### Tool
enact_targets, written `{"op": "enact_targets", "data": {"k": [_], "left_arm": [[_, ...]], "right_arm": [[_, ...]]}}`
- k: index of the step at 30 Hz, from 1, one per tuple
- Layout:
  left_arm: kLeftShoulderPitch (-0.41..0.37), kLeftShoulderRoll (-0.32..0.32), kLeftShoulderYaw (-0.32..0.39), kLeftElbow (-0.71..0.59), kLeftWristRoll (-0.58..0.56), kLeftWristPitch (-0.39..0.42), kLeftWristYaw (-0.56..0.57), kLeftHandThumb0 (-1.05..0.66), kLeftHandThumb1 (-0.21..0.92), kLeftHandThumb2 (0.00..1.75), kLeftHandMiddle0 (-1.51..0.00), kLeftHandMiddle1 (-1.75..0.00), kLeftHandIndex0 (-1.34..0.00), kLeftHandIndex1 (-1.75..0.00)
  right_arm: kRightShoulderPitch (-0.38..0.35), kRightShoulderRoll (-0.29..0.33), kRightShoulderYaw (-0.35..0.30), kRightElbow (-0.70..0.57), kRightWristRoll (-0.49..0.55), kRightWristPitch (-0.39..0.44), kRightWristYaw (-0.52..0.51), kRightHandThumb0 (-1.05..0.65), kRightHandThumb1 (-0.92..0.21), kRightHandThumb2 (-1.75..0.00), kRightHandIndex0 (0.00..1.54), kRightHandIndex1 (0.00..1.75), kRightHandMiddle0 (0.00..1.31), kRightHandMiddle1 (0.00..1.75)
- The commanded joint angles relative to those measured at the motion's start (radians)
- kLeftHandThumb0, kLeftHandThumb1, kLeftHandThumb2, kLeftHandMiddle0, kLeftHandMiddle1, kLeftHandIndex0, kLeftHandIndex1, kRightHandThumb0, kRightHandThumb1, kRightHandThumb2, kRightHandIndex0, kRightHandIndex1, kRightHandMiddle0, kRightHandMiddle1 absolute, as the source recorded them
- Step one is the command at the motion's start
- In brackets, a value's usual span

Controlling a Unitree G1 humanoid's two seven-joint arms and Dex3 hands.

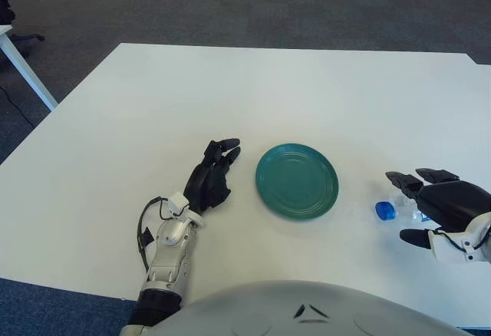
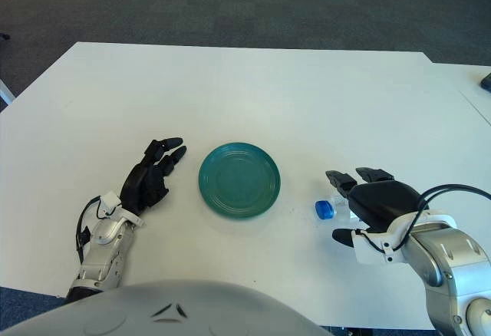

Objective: Put the bottle into the plate.

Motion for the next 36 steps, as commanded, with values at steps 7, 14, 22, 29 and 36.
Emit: {"op": "enact_targets", "data": {"k": [7, 14, 22, 29, 36], "left_arm": [[0.053, 0.018, 0.015, 0.007, -0.007, 0.009, -0.010, -0.66, 0.92, 0.97, -0.34, -0.21, 0.00, -0.97], [0.069, 0.022, 0.017, -0.006, -0.007, -0.009, -0.013, -0.64, 0.92, 1.00, -0.34, -0.19, 0.00, -0.93], [0.075, 0.024, 0.026, -0.009, -0.008, -0.024, -0.009, -0.63, 0.92, 1.01, -0.35, -0.19, 0.00, -0.93], [0.094, 0.037, 0.027, -0.037, -0.012, -0.032, -0.020, -0.61, 0.92, 1.02, -0.34, -0.17, 0.00, -0.91], [0.102, 0.047, 0.034, -0.024, -0.031, -0.001, -0.029, -0.61, 0.92, 1.03, -0.35, -0.17, 0.00, -0.93]], "right_arm": [[-0.026, 0.041, 0.012, 0.047, -0.020, -0.014, -0.056, -1.05, -0.92, -0.80, 0.00, 0.00, 0.00, 0.00], [-0.037, 0.070, 0.020, 0.077, -0.024, -0.018, -0.105, -1.05, -0.92, -0.81, 0.00, 0.00, 0.00, 0.00], [-0.041, 0.093, 0.027, 0.106, -0.020, -0.016, -0.146, -1.05, -0.92, -0.81, 0.00, 0.00, 0.00, 0.00], [-0.047, 0.105, 0.028, 0.133, -0.018, -0.012, -0.179, -1.05, -0.92, -0.80, 0.00, 0.00, 0.00, 0.00], [-0.059, 0.122, 0.018, 0.201, 0.001, -0.020, -0.275, -1.05, -0.92, -0.73, 0.00, 0.00, 0.00, 0.00]]}}
